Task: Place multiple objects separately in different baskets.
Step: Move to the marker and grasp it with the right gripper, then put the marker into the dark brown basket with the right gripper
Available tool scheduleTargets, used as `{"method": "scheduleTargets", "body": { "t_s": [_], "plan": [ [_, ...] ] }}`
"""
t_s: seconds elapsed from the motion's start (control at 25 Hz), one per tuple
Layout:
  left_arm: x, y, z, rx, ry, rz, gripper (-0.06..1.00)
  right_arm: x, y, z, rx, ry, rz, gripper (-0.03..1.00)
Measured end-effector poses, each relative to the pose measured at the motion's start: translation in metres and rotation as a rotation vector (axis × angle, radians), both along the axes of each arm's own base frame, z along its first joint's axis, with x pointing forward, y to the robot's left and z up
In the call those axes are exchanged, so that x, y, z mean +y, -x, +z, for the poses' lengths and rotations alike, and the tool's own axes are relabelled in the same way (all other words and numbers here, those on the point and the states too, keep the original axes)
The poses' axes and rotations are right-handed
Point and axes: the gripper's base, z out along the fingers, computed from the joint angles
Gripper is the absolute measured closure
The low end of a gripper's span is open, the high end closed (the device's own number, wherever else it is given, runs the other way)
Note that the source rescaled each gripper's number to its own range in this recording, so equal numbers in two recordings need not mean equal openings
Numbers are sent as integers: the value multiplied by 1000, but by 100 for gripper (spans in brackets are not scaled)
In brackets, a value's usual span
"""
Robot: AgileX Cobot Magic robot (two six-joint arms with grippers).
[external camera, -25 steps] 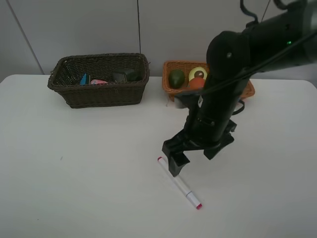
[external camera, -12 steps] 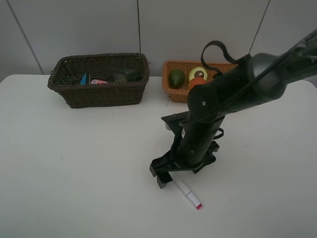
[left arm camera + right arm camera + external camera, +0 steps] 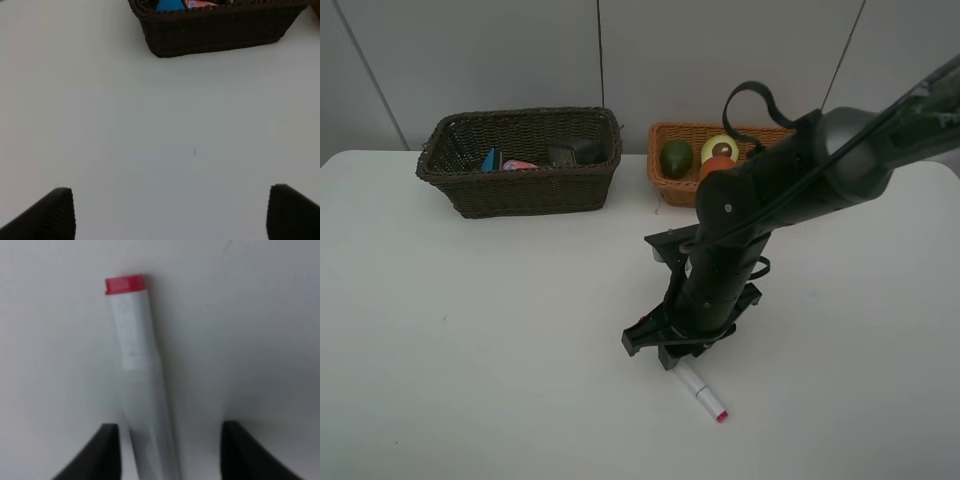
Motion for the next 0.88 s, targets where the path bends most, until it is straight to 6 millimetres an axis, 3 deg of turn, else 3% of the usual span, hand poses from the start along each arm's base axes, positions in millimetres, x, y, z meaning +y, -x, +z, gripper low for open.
{"method": "scheduleTargets", "body": {
  "t_s": [0.04, 0.08, 0.4, 0.48, 0.64, 0.76, 0.88],
  "plan": [
    [0, 0, 0, 0, 0, 0, -2, 0, 0, 0, 1, 4, 4, 91],
    [0, 0, 0, 0, 0, 0, -2, -1, 0, 0, 1, 8, 7, 97],
    [0, 0, 0, 0, 0, 0, -2, -3, 1, 6, 25, 48, 33, 97],
    [0, 0, 0, 0, 0, 0, -2, -1, -2, 23, 12, 51, 53, 97],
    [0, 0, 0, 0, 0, 0, -2, 8, -18, 84, -148, -25, 100, 97],
    [0, 0, 0, 0, 0, 0, -2, 20, -42, 129, -315, -91, 121, 97],
    [0, 0, 0, 0, 0, 0, -2, 32, -81, 155, -484, -180, 97, 97]
  ]
}}
